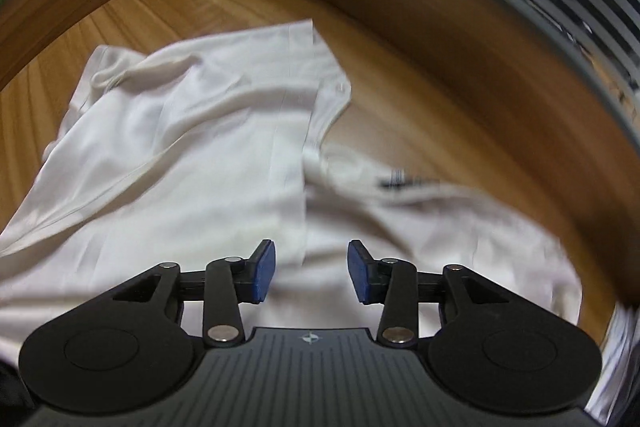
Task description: Fold clothes
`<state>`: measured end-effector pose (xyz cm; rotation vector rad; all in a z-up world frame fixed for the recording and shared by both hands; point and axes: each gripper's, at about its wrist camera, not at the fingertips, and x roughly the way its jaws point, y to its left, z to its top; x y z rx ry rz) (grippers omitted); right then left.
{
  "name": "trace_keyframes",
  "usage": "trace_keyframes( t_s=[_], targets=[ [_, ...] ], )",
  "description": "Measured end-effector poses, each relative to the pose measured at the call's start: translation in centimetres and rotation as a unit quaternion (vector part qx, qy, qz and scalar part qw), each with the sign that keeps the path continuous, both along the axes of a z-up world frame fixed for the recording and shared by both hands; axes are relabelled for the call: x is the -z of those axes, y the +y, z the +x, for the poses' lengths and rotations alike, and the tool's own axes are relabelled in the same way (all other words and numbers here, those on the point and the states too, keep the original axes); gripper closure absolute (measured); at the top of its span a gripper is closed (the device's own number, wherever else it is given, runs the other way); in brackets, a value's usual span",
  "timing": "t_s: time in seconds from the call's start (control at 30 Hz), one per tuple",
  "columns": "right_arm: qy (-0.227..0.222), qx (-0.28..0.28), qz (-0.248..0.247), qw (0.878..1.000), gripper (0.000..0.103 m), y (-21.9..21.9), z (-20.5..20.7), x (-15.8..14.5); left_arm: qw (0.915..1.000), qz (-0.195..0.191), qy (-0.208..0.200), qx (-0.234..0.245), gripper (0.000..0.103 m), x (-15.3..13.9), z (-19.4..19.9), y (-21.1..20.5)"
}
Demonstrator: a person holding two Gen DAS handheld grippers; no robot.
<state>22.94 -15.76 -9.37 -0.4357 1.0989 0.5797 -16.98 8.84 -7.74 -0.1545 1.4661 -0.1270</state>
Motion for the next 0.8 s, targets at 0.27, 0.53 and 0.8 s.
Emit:
trace_keyframes(
  t_s=[0.27, 0.53, 0.8],
  targets=[
    [-0.009, -0.031, -0.028, 0.999, 0.056, 2.1, 5.5, 2.8, 0.9984, 0.020, -0.031, -0.043, 0.062, -2.0, 0.1, 1.0],
    [0.005, -0.003, -0.025, 1.000, 0.100, 1.0, 8.9, 3.6, 0.9935, 0.059, -0.065, -0.072, 0.048, -2.8, 3.9, 4.4],
    [-0.098, 0.084, -0.082, 0.988, 0.094, -0.8, 12.7, 2.5, 0.9900, 0.062, -0.113, -0.058, 0.046, -3.1, 11.7, 6.1]
  ],
)
